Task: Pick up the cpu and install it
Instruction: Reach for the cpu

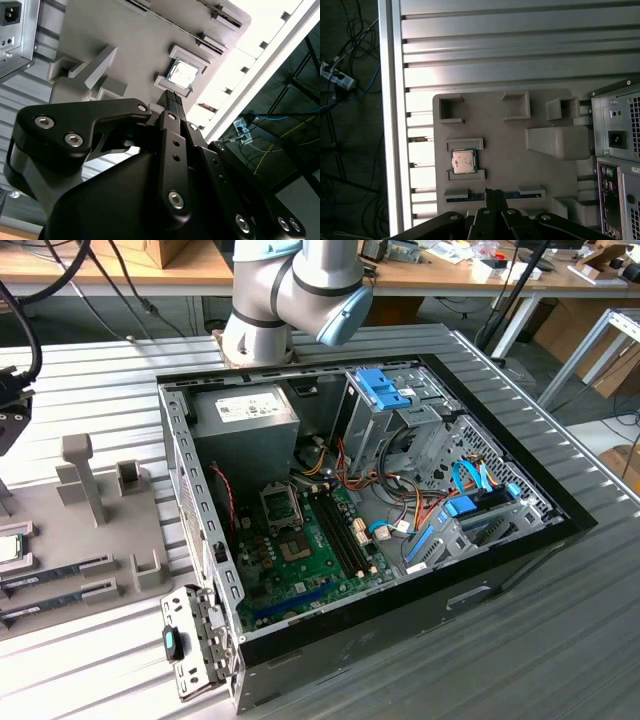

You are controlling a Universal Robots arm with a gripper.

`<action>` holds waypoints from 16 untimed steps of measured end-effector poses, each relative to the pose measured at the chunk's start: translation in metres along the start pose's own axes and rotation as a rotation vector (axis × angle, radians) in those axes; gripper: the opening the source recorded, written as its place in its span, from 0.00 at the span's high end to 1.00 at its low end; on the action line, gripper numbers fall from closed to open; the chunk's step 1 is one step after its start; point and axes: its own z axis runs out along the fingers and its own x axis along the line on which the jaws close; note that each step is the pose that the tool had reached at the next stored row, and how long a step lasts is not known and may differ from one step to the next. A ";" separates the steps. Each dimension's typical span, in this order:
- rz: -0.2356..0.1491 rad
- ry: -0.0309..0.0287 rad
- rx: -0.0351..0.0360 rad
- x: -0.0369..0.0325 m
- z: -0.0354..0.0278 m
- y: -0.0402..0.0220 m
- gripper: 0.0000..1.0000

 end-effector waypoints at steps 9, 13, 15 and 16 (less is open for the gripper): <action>0.000 0.0000 0.0000 0.0001 0.0055 -0.0003 0.89; 0.000 0.0000 0.0000 0.0002 0.0071 -0.0003 0.89; 0.000 0.0000 0.0002 0.0002 0.0083 -0.0004 0.89; 0.000 0.0000 0.0002 0.0002 0.0087 -0.0004 0.89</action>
